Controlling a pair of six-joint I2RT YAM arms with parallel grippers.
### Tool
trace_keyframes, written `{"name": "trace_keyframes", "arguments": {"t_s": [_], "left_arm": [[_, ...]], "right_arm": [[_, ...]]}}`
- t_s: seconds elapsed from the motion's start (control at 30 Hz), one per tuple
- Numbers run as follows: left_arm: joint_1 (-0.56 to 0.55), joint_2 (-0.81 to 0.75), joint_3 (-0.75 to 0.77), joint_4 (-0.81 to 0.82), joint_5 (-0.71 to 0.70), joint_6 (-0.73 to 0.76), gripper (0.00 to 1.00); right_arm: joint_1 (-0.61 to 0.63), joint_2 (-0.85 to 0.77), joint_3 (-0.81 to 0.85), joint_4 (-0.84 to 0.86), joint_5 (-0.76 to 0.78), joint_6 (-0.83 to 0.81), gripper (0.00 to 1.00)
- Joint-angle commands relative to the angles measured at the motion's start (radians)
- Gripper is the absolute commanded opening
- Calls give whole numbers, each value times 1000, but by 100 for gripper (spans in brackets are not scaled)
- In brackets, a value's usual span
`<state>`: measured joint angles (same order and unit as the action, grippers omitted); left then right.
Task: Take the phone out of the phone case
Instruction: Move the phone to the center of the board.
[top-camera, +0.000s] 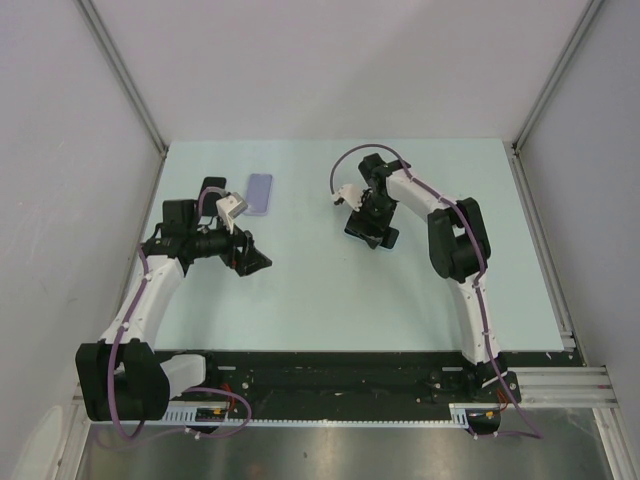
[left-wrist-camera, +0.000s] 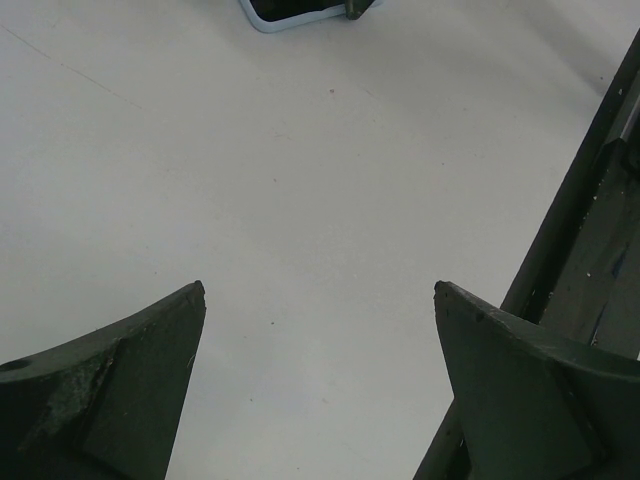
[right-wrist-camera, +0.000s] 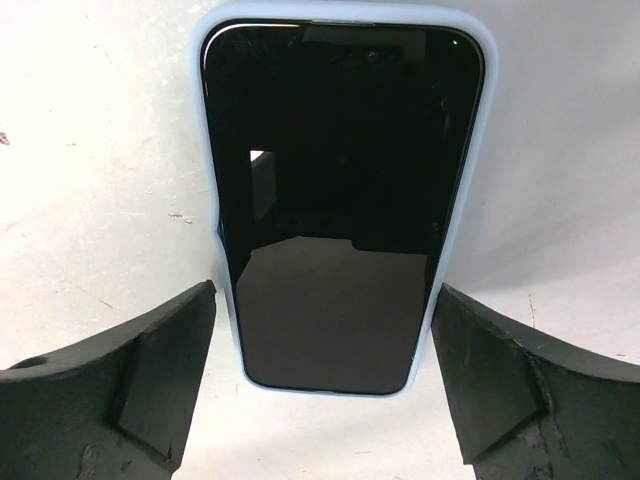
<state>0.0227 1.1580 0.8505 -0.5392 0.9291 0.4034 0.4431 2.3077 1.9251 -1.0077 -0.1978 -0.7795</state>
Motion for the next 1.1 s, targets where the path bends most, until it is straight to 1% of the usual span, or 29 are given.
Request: {"name": "trace_keyframes", "arguments": {"t_s": [0.0,0.17,0.3,0.47,0.57,0.83,0.9,0.93,0.97,1.03,1.07], "left_arm": [[8,-12,-1,12,47,34,100],[6,-15,-2,13,45,32,100],[6,-15,-1,12,47,32,100],[8,-17,-1,13,47,32,100],[8,-14,-1,12,48,31,100],[8,-11,-1,12,45,34,100],[8,-11,1,12,42,32,100],[6,-11,2,13,37,34,100],[8,-11,2,12,34,35,100],[8,-9,9,12,7,35,100],[6,-11,15,13,-2,34,100]], "right_arm": [[12,50,6,-51,-23,32,92],[9,41,-8,-11,-28,52,92],[8,10,-66,84,-22,72,93],[8,10,-92,129,-28,88,92],[8,22,-84,115,-29,80,91],[16,64,-54,35,-14,51,82],[17,67,-51,29,-11,45,77],[22,70,-51,24,-12,43,71],[22,70,-51,20,-9,40,68],[25,71,-46,12,-12,37,56],[25,75,-44,11,-14,39,48]]}}
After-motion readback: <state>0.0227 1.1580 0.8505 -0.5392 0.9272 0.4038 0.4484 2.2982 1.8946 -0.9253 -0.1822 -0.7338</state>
